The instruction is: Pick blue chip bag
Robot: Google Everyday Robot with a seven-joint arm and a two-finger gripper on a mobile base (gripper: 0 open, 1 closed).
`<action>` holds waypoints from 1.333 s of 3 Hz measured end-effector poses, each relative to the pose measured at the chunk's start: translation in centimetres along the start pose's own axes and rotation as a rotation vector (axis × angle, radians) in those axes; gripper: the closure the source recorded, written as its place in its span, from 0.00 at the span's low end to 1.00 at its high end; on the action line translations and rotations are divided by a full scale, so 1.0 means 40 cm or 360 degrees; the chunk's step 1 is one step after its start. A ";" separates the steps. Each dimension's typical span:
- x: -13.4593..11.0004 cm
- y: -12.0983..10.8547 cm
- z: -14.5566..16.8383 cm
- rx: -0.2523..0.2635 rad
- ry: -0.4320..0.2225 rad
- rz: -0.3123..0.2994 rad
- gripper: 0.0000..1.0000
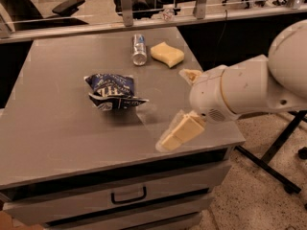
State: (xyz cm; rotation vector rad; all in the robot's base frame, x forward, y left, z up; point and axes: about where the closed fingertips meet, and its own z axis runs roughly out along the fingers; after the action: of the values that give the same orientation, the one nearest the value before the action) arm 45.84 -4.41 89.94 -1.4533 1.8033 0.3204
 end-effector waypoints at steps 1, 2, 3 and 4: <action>-0.044 -0.003 0.073 -0.0017 -0.0053 -0.0039 0.00; -0.095 -0.004 0.167 -0.0020 -0.0109 -0.0079 0.02; -0.112 -0.009 0.217 -0.0019 -0.0140 -0.0080 0.25; -0.129 -0.013 0.256 -0.0020 -0.0174 -0.0084 0.47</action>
Offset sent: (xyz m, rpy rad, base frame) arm 0.0447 0.0956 -0.0288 0.0605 -0.0604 0.0785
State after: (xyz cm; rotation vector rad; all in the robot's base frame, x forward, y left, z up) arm 50.72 5.52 86.89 -1.4607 1.6757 0.3778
